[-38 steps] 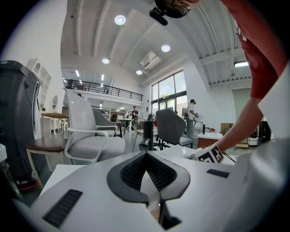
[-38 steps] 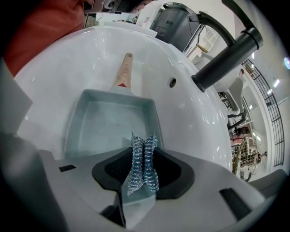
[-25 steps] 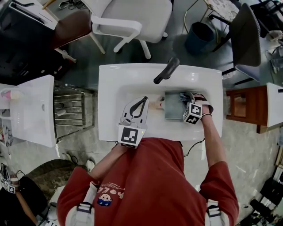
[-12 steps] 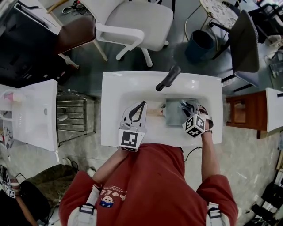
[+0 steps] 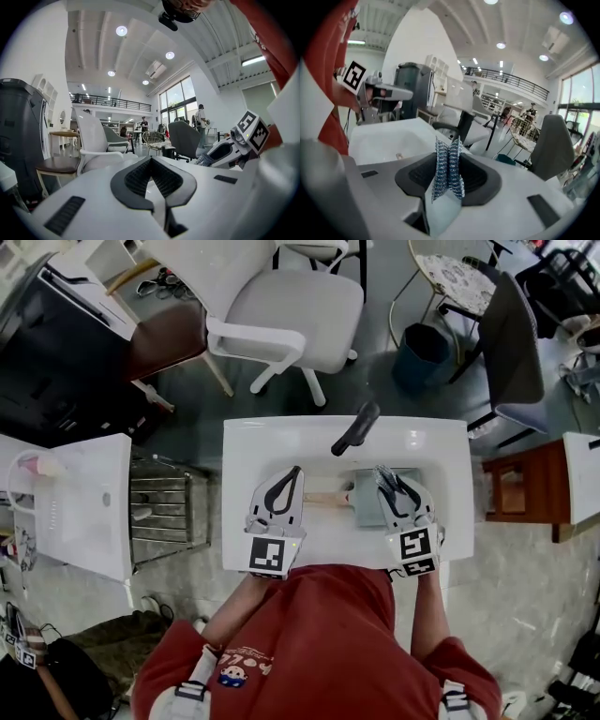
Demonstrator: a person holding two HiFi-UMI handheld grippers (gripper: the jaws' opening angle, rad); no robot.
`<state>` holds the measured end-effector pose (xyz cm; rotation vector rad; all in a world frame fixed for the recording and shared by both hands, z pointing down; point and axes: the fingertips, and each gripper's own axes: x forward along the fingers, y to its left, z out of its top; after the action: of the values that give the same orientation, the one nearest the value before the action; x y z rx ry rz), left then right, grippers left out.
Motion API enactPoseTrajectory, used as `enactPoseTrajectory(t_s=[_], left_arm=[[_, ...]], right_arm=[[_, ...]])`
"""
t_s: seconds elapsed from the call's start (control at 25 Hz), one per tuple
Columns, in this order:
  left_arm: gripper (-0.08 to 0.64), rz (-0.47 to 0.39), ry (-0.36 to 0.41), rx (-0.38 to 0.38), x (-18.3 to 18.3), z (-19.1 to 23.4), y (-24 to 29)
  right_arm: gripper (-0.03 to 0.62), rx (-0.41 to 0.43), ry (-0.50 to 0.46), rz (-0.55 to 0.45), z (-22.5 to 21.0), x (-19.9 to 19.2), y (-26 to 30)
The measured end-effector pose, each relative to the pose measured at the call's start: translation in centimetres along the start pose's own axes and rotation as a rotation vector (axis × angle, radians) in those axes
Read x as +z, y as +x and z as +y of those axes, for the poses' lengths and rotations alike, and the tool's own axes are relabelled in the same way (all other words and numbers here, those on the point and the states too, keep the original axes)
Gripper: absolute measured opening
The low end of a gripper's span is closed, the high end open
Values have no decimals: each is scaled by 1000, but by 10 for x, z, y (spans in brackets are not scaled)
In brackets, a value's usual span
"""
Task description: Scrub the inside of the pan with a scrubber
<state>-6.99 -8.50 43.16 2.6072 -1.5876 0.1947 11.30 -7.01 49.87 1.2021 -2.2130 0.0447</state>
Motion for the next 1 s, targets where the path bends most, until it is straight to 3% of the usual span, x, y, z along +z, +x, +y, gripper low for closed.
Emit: enactPoseTrajectory(t_s=[0.2,0.52,0.68,1.0], left_arm=[[14,-65,30,1,39,5,-1],[14,-134,51,43,85,23,-12],[14,-138,75,73,98,24,-14],[14,-160,61,92,108,31,-18]], right_arm=[[163,-96,184,-239,-19,68,-24],[164,-347,282,-537,-52,143,-68],[164,-383,261,-593,-61,165,-78],[164,-350,267,-600,-64,171,-70]])
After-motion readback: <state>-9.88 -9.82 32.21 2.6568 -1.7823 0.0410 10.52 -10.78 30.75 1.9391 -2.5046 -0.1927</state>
